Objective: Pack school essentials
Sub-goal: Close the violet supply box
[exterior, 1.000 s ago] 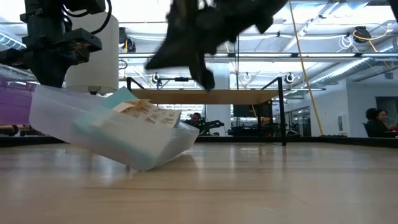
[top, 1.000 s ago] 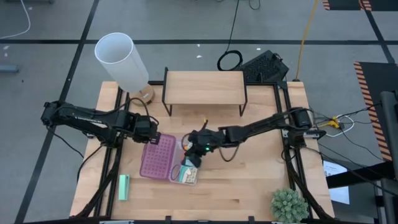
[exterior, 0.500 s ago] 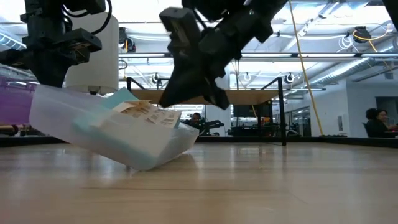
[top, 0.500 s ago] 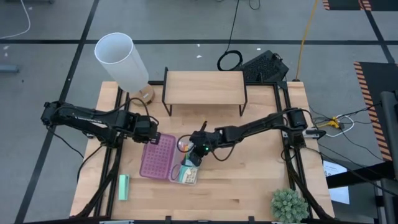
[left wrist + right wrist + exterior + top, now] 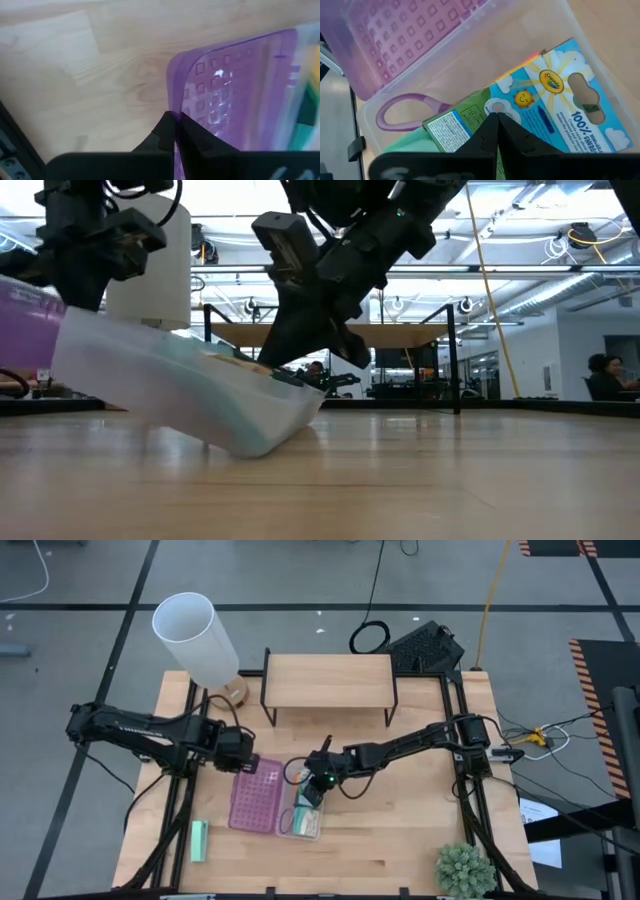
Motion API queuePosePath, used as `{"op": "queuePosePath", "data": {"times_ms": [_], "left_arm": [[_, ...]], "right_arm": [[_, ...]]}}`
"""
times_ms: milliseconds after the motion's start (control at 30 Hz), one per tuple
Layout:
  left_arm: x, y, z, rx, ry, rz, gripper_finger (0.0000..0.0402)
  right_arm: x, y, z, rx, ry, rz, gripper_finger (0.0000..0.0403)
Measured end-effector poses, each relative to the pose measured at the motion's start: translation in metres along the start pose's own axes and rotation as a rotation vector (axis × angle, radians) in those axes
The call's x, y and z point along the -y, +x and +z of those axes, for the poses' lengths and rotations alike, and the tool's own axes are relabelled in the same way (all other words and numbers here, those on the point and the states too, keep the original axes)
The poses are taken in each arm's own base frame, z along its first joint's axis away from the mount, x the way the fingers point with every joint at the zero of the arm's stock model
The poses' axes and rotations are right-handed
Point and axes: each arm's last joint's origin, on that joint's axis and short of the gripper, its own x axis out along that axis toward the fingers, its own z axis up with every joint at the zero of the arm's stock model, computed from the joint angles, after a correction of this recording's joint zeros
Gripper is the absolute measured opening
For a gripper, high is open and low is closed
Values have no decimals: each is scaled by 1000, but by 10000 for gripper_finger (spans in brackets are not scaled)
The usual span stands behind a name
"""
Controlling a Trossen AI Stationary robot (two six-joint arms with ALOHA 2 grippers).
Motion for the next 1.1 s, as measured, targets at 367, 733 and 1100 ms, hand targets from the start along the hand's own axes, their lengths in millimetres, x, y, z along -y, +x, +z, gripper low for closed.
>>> {"op": "queuePosePath", "data": {"times_ms": [367, 733, 1100], "left_arm": [[11, -23, 1, 39, -29, -54, 19], [25, -52, 0, 49, -74, -162, 27], [40, -72, 1, 57, -112, -310, 29]], "right_arm": [[0, 0, -1, -6, 1, -5, 0], [0, -1, -1, -11, 1, -9, 0], [1, 0, -1, -6, 2, -12, 0]]}}
